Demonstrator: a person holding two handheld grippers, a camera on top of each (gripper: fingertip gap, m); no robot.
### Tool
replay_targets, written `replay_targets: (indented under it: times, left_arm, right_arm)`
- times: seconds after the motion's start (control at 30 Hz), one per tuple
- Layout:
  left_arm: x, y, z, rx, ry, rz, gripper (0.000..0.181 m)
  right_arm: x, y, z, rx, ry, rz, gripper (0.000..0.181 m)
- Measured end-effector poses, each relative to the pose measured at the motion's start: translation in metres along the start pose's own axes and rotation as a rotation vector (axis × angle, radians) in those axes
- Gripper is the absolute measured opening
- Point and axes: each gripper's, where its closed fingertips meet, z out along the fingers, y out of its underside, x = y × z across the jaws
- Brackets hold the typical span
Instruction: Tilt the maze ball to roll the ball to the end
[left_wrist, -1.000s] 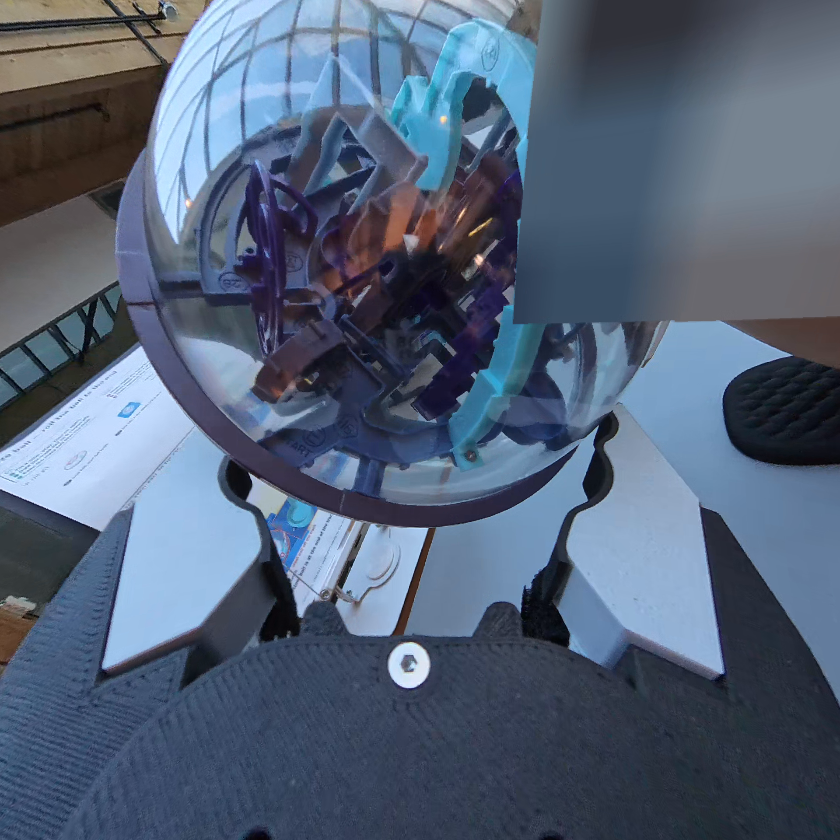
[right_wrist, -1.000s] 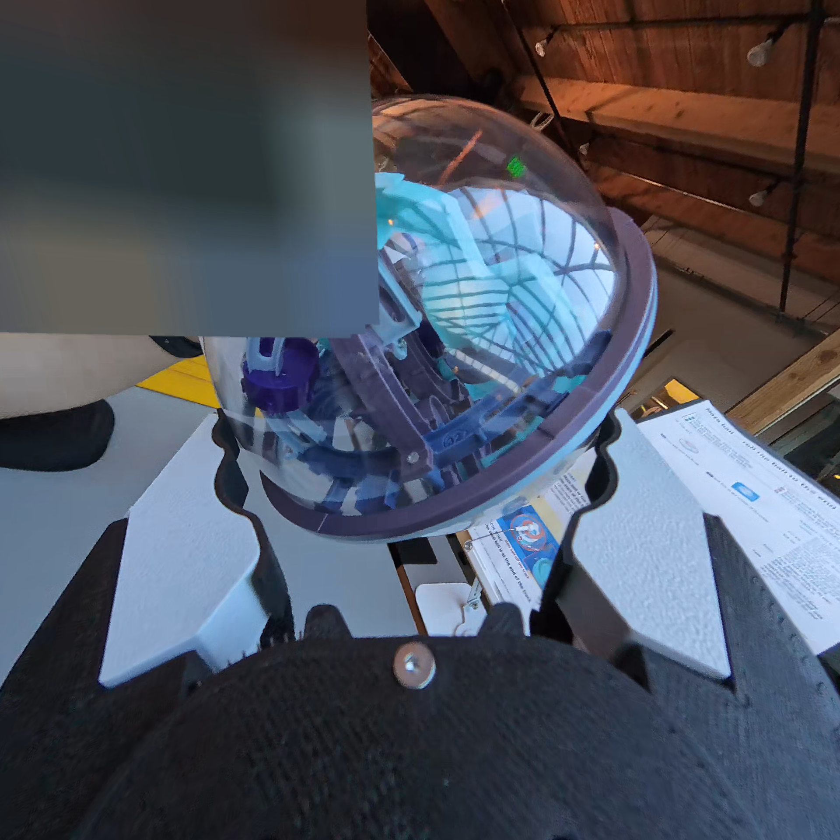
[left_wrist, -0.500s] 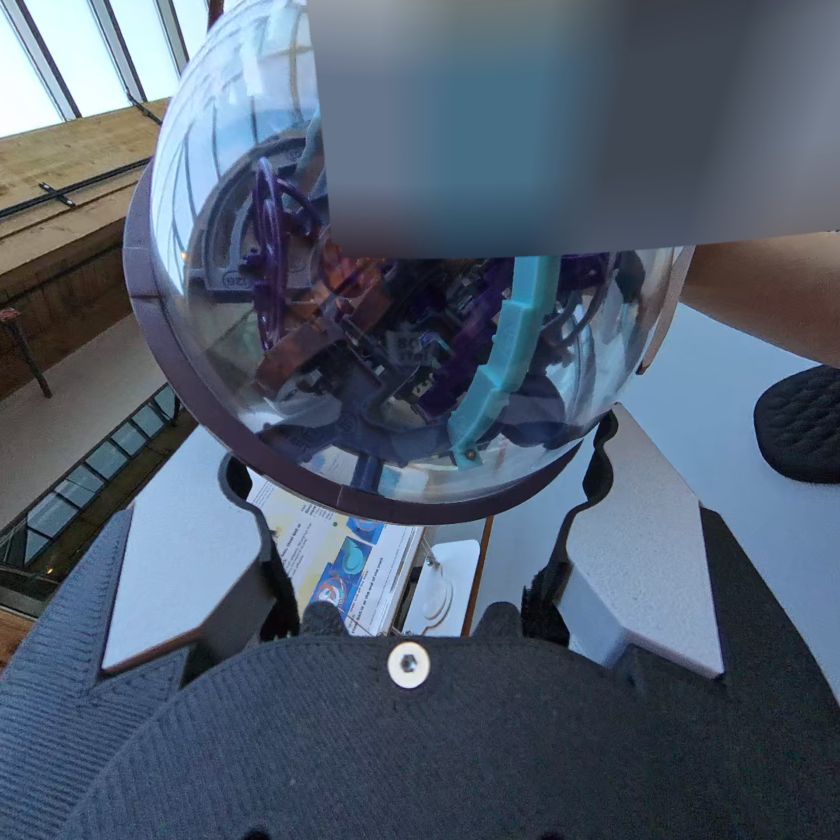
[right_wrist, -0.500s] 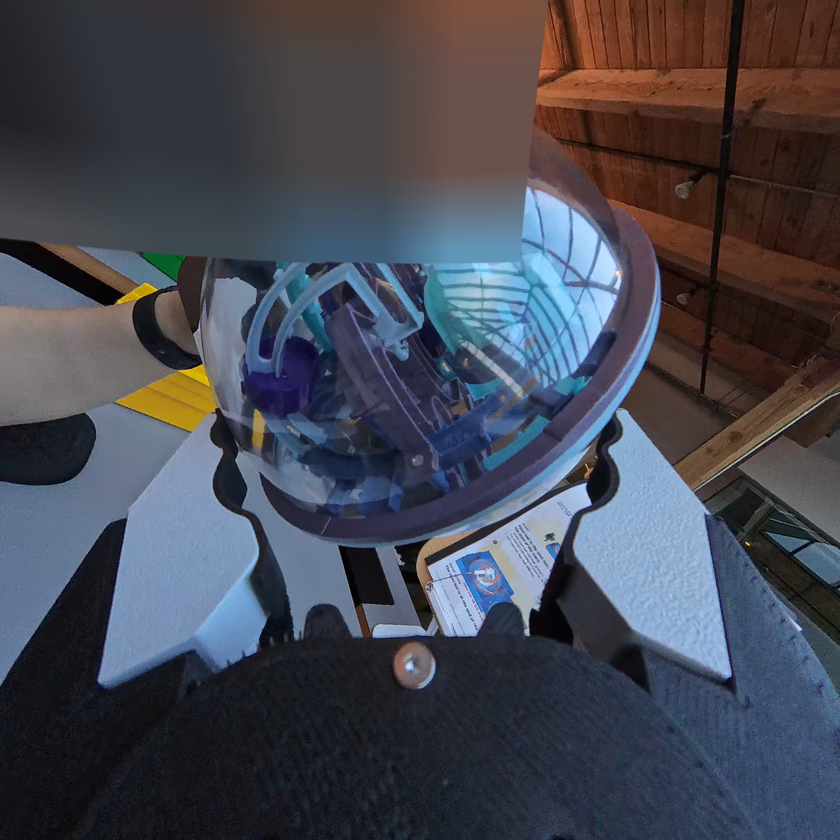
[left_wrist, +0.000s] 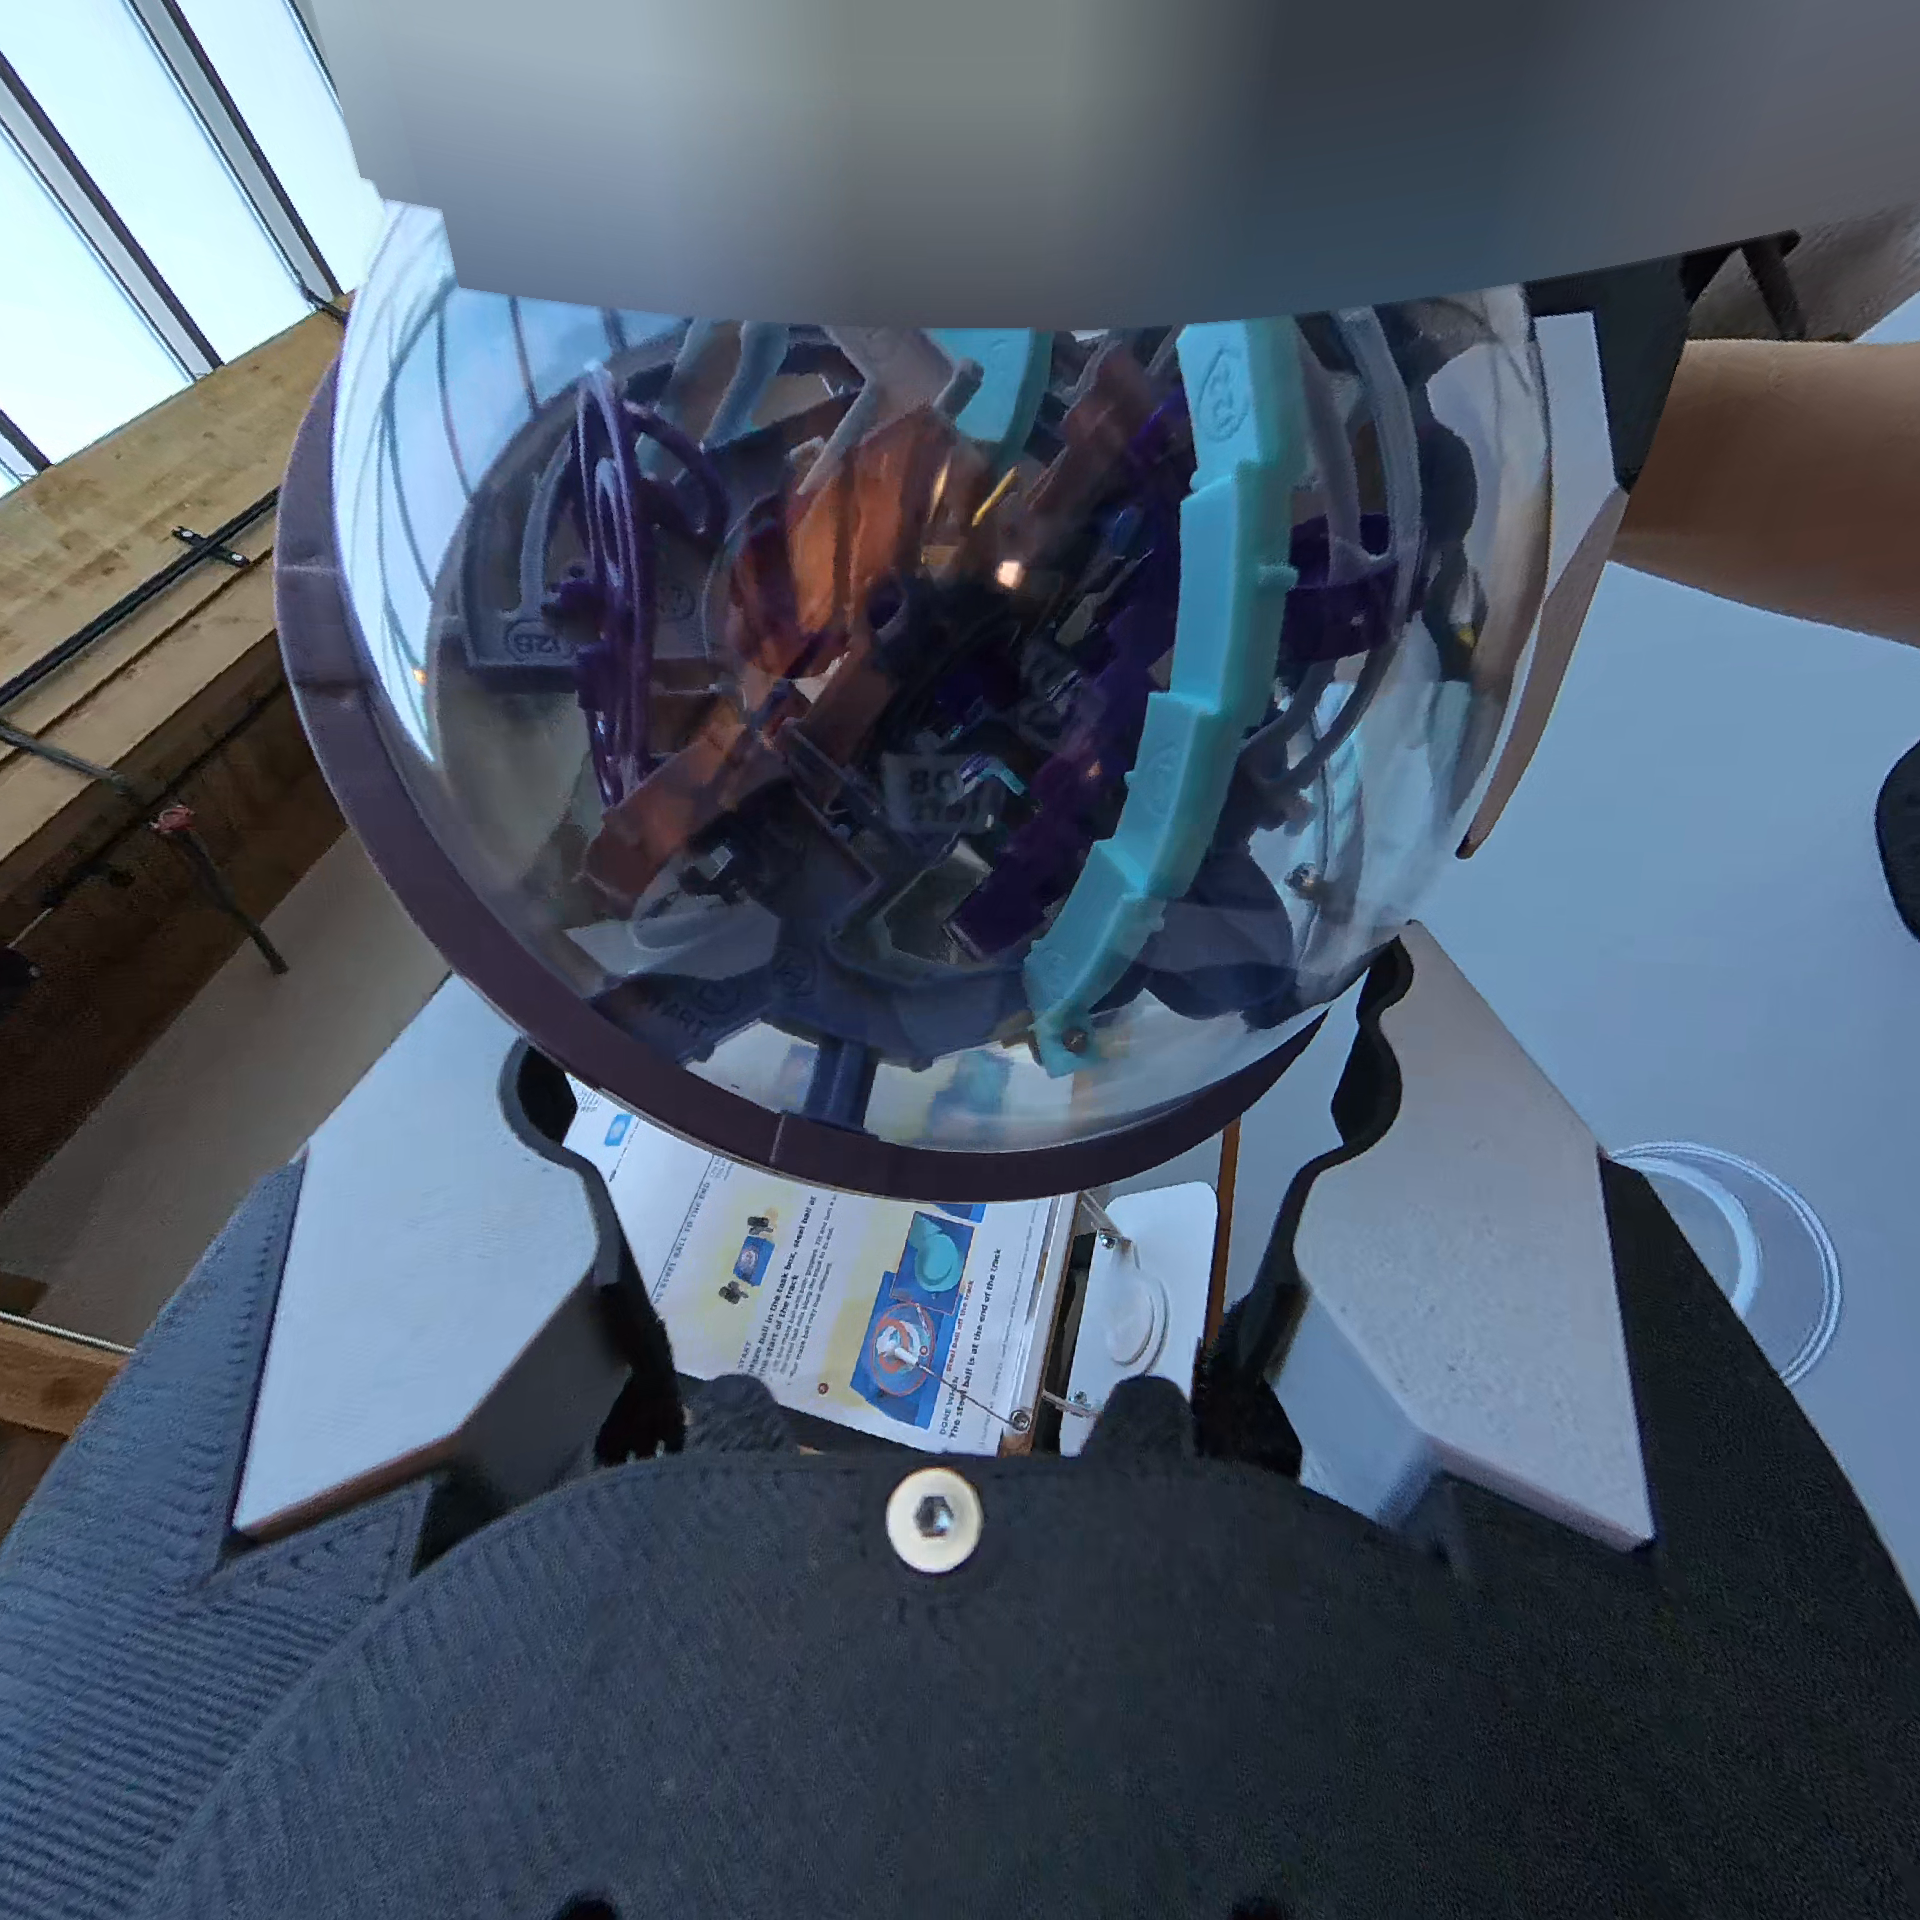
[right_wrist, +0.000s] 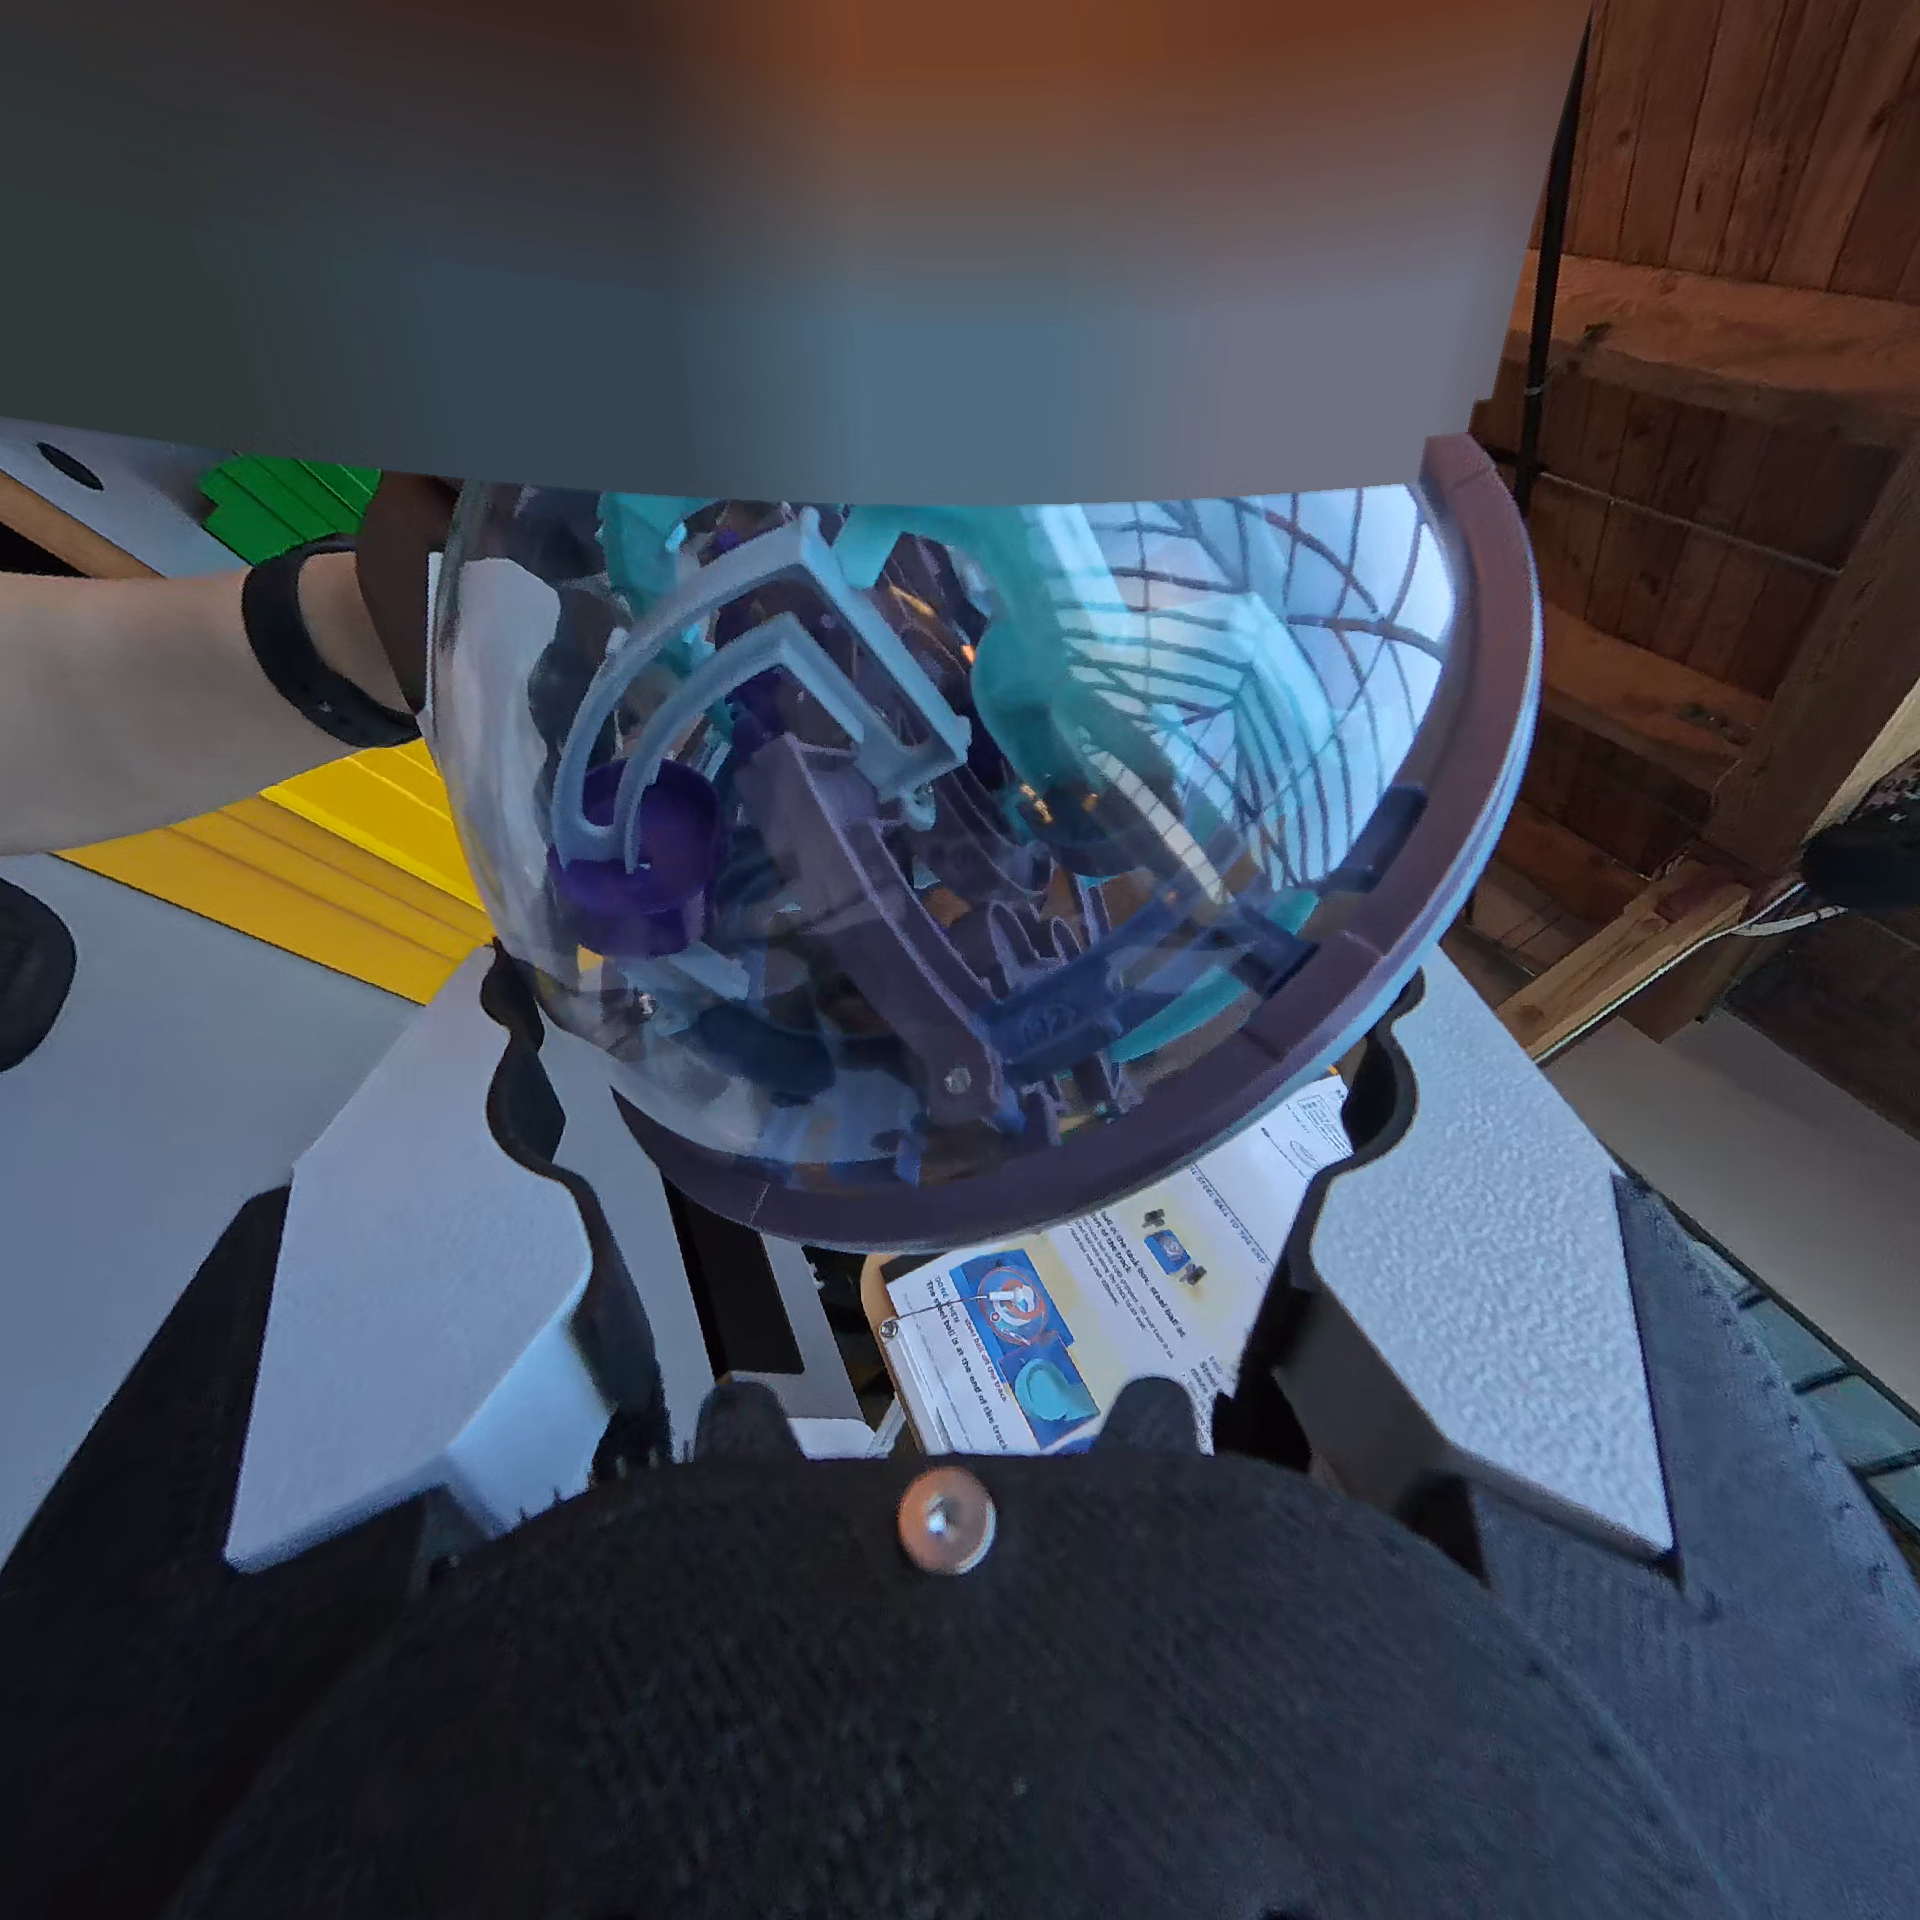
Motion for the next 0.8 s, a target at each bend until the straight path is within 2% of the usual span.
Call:
replay_targets:
  times: [0.27, 0.8]
  left_arm:
    - [-0.003, -0.006, 0.004, -0.039, -0.021, 0.092, 0.149]
    - [-0.006, -0.011, 0.006, 0.017, -0.108, 0.106, 0.149]
  right_arm:
    - [0.006, -0.001, -0.005, -0.033, 0.046, -0.063, 0.155]
    - [0.01, 0.001, -0.006, -0.159, 0.027, -0.157, 0.155]
